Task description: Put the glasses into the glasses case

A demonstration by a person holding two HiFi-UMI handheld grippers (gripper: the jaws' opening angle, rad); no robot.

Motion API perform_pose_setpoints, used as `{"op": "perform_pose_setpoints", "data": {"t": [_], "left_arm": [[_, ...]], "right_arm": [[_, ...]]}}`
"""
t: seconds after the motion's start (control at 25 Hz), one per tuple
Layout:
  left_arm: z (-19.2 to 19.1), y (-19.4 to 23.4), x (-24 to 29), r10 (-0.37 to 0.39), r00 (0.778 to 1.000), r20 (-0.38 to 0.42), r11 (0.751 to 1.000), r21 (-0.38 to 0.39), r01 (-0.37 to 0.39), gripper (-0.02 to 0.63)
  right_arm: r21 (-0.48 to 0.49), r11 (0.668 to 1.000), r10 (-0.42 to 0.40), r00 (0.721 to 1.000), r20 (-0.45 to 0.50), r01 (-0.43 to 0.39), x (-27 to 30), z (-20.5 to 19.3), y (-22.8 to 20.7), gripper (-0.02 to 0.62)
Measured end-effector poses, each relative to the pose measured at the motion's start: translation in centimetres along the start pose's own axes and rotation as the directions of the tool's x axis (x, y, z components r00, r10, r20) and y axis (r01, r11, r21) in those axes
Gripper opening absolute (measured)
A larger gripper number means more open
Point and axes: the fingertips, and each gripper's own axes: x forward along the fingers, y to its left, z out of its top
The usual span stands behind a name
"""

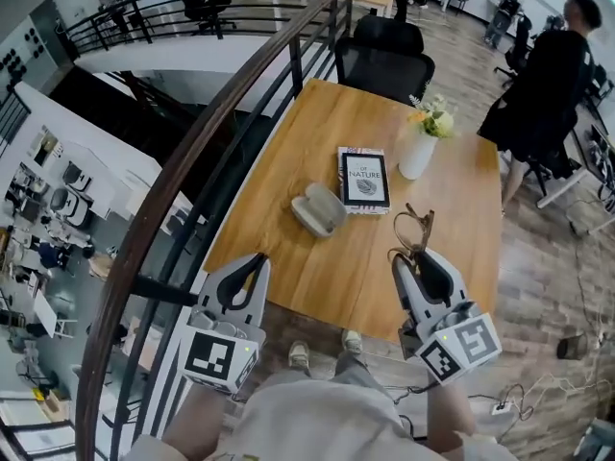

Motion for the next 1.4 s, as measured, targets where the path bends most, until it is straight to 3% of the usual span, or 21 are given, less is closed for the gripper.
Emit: {"op": "perform_pose_setpoints", "data": {"t": [0.24, 0.6, 1.0, 1.12, 1.24, 1.4], "left_arm": [[1.1, 2.7, 0.0, 0.165, 0.986, -0.026, 0.986, -0.007, -0.165, 0.026], [1.8, 1.0, 2.0, 0.335, 0.94, -0.055, 0.941, -0.016, -0.337, 0.026], [1.2, 1.3, 4.0, 0.35, 0.932, -0.091, 0.936, 0.004, -0.351, 0.026], [1.5, 1.9, 4.2, 0.367, 0.928, -0.064, 0.93, -0.004, -0.368, 0.026], [1.7, 2.8, 4.4, 0.379, 0.925, -0.04, 0.925, 0.006, -0.379, 0.026], [0.7, 3.6, 5.3, 0.356, 0.932, -0.074, 0.934, 0.038, -0.354, 0.026]], "right_arm": [[0.053, 0.988, 0.145, 0.989, -0.018, -0.144, 3.7, 1.6, -1.4, 0.143], [0.072, 0.96, 0.277, 0.957, -0.084, -0.271, 7.2, 1.0, -5.9, 0.143], [0.083, 0.932, 0.362, 0.924, -0.12, -0.354, 11.5, 0.0, -5.7, 0.143], [0.095, 0.916, 0.401, 0.906, -0.14, -0.39, 13.3, -0.6, -4.6, 0.143], [0.074, 0.906, 0.423, 0.888, -0.179, -0.417, 15.7, -2.2, -3.5, 0.143], [0.069, 0.906, 0.421, 0.87, -0.256, -0.418, 19.0, -5.4, -2.4, 0.143]]}}
